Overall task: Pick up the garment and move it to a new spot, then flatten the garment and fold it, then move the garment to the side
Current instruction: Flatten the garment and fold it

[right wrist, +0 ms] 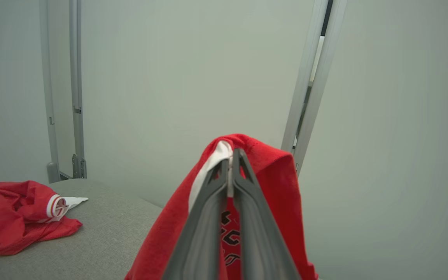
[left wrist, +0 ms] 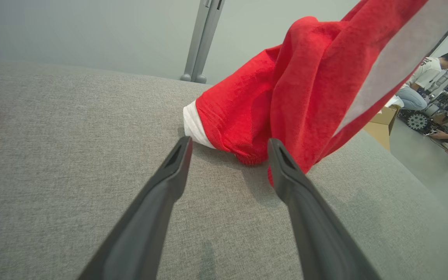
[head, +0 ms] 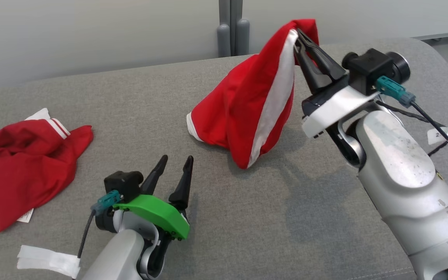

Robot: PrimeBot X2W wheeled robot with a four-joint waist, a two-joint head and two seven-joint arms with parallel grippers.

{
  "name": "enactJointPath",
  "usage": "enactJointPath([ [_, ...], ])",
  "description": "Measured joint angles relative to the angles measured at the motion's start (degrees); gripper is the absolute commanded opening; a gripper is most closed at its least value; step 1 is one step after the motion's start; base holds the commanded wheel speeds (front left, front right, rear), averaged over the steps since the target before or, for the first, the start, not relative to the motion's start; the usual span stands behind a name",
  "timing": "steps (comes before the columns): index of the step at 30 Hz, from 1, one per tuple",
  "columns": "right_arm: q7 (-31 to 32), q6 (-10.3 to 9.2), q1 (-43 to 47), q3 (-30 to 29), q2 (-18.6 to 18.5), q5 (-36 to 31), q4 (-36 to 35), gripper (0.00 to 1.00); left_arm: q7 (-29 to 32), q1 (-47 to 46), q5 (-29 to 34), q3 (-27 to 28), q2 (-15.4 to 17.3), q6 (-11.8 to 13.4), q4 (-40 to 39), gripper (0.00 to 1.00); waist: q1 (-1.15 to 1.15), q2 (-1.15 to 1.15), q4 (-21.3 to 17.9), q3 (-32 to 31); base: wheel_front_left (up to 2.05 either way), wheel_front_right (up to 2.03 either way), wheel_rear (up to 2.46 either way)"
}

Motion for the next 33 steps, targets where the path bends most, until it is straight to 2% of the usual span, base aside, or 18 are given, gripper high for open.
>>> enactJointPath([
  [6, 0.1, 0.05, -8.2, 6.4, 1.3, -1.4, -3.8, 0.0, -0.1, 0.1, -3.3, 5.4, -0.1, 2.0, -0.7, 1.0, 0.0, 0.0, 2.0, -1.1, 0.0, 0.0, 0.0],
  [9, 0.6, 0.05, -13.2, 5.2, 1.7, -0.3, -5.4, 0.0, -0.1, 0.1, -3.3, 9.1, 0.0, 4.0, -2.0, 1.0, 0.0, 0.0, 4.0, -1.6, 0.0, 0.0, 0.0],
  [13, 2.6, 0.05, -13.1, 2.6, -1.2, 0.5, -3.2, 0.0, -0.1, 0.1, -3.1, 11.8, 0.6, 4.9, -3.3, 1.0, 0.0, 0.0, 6.0, -1.8, 0.0, 0.0, 0.0],
  [16, 4.5, 0.05, -8.2, 1.9, -3.6, 1.7, 1.3, 0.0, -0.3, 0.2, -2.9, 12.8, 1.7, 5.1, -4.2, 1.0, 0.0, 0.0, 6.8, -1.5, 0.0, 0.0, 0.0],
  [20, 7.0, 0.05, 2.4, 1.3, -5.6, 3.6, 7.8, 0.0, -0.2, 2.0, -2.5, 10.2, 2.0, 4.9, -4.3, 1.0, 0.0, 0.0, 6.6, -0.6, 0.0, 0.0, 0.0],
  [23, 7.7, 0.05, 7.8, 1.3, -5.7, 4.8, 11.0, 0.0, 1.3, 3.9, -2.3, 5.9, 1.4, 3.0, -4.3, 1.0, 0.0, 0.0, 5.9, 0.2, 0.0, 0.0, 0.0],
  [33, 4.9, -1.04, 9.3, -2.3, -6.5, 6.2, 12.4, 0.0, 13.7, 9.0, -3.1, -5.4, 0.8, -2.4, -3.5, 1.0, 0.0, 0.0, 4.0, 3.3, 0.0, 0.0, 0.0],
])
